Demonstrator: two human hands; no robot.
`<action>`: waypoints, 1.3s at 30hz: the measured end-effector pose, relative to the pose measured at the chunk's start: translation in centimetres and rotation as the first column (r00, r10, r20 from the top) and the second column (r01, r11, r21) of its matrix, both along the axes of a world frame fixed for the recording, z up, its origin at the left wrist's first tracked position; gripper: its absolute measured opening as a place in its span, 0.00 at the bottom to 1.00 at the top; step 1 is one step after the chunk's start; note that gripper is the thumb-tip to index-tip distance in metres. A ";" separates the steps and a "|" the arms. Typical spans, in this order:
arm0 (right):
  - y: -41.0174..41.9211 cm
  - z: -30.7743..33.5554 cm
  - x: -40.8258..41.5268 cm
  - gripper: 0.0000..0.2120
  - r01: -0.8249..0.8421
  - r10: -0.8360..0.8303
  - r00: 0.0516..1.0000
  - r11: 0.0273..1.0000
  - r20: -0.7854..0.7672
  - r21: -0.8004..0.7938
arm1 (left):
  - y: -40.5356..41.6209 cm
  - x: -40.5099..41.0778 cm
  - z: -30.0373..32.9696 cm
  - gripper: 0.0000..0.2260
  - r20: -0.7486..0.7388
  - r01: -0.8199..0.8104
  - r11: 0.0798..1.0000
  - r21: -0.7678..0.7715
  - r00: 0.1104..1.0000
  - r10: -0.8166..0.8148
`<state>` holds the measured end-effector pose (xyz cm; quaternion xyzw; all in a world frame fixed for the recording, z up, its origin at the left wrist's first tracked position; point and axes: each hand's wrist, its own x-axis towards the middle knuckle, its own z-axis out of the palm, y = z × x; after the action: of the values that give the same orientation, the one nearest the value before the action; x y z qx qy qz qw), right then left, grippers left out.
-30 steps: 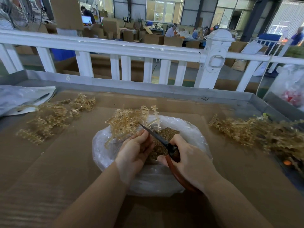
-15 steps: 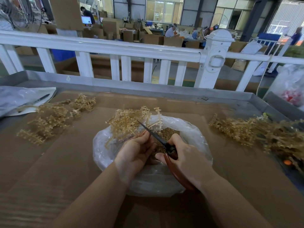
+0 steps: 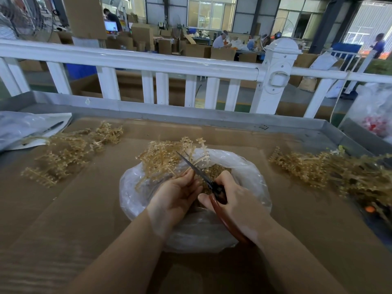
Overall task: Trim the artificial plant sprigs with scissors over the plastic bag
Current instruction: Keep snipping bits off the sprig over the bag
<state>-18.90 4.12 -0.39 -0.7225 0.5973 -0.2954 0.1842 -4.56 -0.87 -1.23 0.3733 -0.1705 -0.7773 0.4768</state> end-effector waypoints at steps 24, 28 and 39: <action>0.3 -0.6 -0.3 0.17 -0.008 -0.002 0.991 0.997 -0.133 -0.076 | 0.0 0.2 -0.4 0.06 0.007 0.006 1.000 -0.029 1.000 -0.006; 0.1 -0.4 -0.1 0.16 -0.019 0.009 0.992 0.997 -0.122 -0.079 | 0.0 0.3 -0.5 0.06 0.009 0.038 0.999 -0.036 0.999 -0.038; -0.4 -0.4 0.0 0.17 -0.037 0.024 0.990 0.996 -0.139 -0.086 | 0.2 0.6 -0.3 0.07 0.003 0.035 0.999 0.009 0.999 -0.035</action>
<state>-18.93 3.72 -0.79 -0.7576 0.5838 -0.2683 0.1150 -3.99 -0.71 -1.51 0.3736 -0.1743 -0.7857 0.4613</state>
